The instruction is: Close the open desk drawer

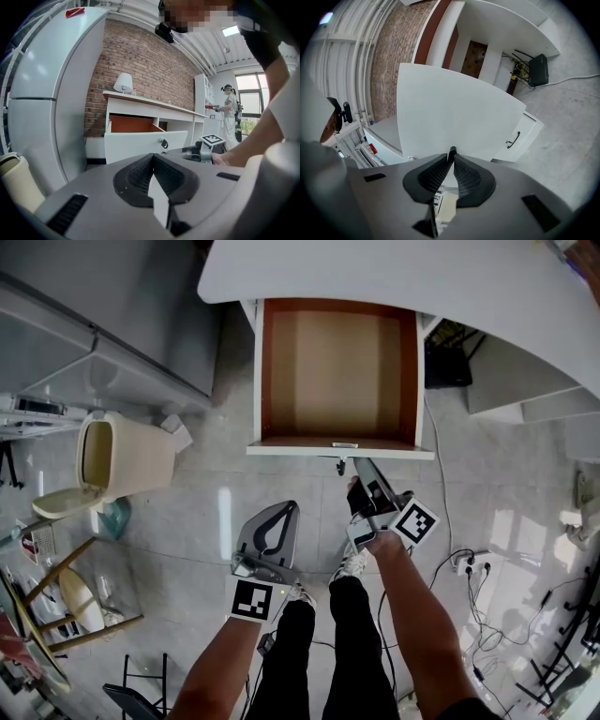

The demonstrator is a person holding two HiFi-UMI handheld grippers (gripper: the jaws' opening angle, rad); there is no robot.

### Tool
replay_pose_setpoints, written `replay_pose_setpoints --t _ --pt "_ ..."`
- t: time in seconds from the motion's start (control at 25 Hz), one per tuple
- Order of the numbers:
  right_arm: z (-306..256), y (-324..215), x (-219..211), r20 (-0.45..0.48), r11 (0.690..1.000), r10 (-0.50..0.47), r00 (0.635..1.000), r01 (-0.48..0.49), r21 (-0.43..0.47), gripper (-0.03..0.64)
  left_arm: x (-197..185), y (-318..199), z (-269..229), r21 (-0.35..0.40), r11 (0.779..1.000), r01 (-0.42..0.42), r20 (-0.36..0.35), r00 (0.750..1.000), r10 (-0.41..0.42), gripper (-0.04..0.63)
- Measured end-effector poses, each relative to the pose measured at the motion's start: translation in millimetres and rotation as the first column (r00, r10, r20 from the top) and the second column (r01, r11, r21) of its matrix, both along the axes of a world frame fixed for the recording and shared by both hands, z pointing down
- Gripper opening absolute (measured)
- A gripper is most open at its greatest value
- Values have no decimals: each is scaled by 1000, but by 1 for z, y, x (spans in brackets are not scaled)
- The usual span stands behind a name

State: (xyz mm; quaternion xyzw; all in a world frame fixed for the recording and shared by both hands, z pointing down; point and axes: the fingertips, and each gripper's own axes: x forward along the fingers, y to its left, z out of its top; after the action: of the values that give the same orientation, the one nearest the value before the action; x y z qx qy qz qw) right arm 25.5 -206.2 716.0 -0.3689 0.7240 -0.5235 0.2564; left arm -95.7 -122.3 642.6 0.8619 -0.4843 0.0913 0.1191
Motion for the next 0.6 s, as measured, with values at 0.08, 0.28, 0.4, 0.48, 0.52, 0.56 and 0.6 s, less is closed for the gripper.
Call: replay_pose_setpoints --t 0.08,0.28,0.4,0.48,0.52,0.56,0.6 --pt "-3 -2 0 13 1000 6 1000 -6 -8 58 -1 -2 -1 -1 1000 4 -3 1000 -4 3" --pt "-16 -3 2 39 999 30 999 -29 -21 58 -1 -9 -6 4 1000 12 -12 1000 -12 5" --pt "-26 -6 3 63 999 41 997 -40 -20 57 1 -15 -11 12 1000 6 -13 1000 -6 3" --pt "-29 -8 2 69 999 45 997 -44 -23 56 1 -21 -15 20 1000 5 -11 1000 -5 3" --pt "-30 -9 2 69 999 48 996 -46 -26 56 1 -25 -17 22 1000 6 -10 1000 -6 3" --pt "-31 -9 3 70 998 52 996 -49 -31 55 1 -28 -19 24 1000 7 -11 1000 -7 3" --pt "-31 -10 3 69 998 55 996 -52 -35 55 1 -31 -21 28 1000 9 -13 1000 -9 3"
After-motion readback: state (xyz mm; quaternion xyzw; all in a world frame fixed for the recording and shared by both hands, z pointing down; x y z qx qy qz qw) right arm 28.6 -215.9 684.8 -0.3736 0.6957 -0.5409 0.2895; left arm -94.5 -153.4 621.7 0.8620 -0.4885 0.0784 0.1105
